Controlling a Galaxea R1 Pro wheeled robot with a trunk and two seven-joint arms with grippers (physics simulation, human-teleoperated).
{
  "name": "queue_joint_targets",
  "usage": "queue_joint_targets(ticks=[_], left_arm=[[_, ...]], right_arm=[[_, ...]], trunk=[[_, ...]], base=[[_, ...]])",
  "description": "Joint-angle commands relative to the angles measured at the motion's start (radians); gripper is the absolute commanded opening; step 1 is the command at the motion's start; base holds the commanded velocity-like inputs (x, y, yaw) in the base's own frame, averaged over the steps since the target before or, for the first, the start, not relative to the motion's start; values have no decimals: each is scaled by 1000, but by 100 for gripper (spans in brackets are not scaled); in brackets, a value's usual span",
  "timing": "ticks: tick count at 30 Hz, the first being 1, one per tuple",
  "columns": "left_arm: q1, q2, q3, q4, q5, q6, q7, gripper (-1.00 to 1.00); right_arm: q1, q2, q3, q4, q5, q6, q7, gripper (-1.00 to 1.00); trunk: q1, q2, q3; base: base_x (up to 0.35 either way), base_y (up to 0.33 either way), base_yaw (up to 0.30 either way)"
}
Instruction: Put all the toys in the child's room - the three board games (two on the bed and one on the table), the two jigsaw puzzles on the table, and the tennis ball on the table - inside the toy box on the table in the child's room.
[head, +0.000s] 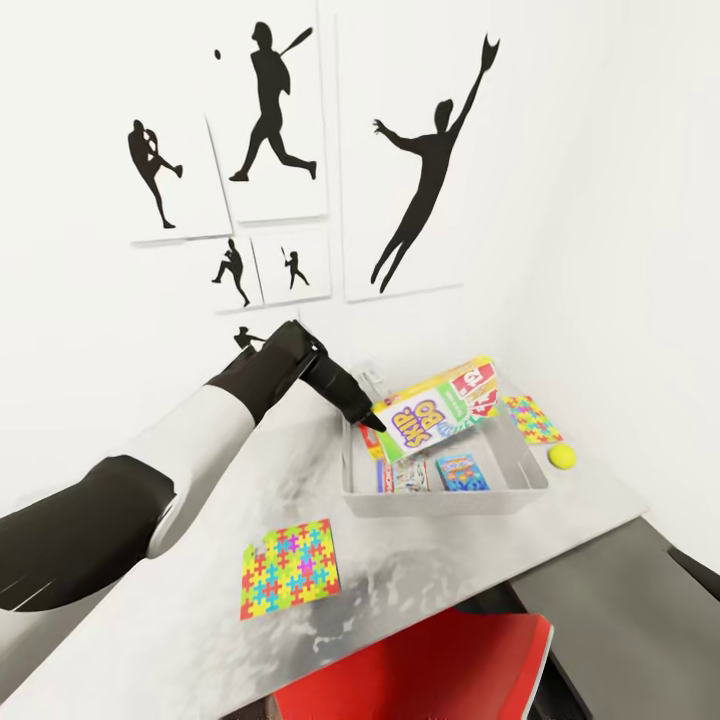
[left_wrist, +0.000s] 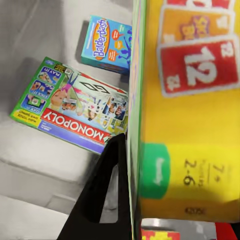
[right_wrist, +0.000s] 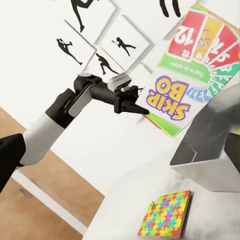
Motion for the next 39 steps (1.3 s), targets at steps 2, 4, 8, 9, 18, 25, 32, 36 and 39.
queue_joint_targets(ticks=[2,4,8,9,18,25,32,36,39], left_arm=[[-4,-2,3,-2,-3,12,48,-100],[-6,-2,6,-2,-2,14,120,-100],[-7,-3,9,-2,5,16,228,-100],[-7,-4,9,-2,6,17,239,-100],[-6,-9,5,-56,11,21,263,-100],[4,-8,-3,-193,0,65,262,-100],[14,-6,-7,-250,-1,88,260,-100],[17,-5,-6,-256,-1,89,256,-100],[18,-4,-6,-257,0,88,253,-100]], right_arm=[[0,-1,-1,-1,-5,10,0,100],[0,-1,-1,-1,-5,10,0,100],[0,-2,-1,-1,-5,10,0,100],[0,-2,-1,-1,-5,10,0,100],[0,-2,-1,-1,-5,10,0,100],[0,-1,-1,-1,-5,10,0,100],[0,-1,-1,-1,-5,10,0,100],[0,-2,-2,-1,-5,10,0,100],[0,-2,-2,-1,-4,10,0,100]], trunk=[[1,-2,-5],[1,-2,-8],[1,-2,-15],[1,-2,-17],[1,-2,-31],[1,-2,-43],[1,-2,-54],[1,-2,-60],[1,-2,-65]], base=[[0,0,0],[0,0,0],[0,0,0],[0,0,0],[0,0,0],[0,0,0],[0,0,0],[0,0,0],[0,0,0]])
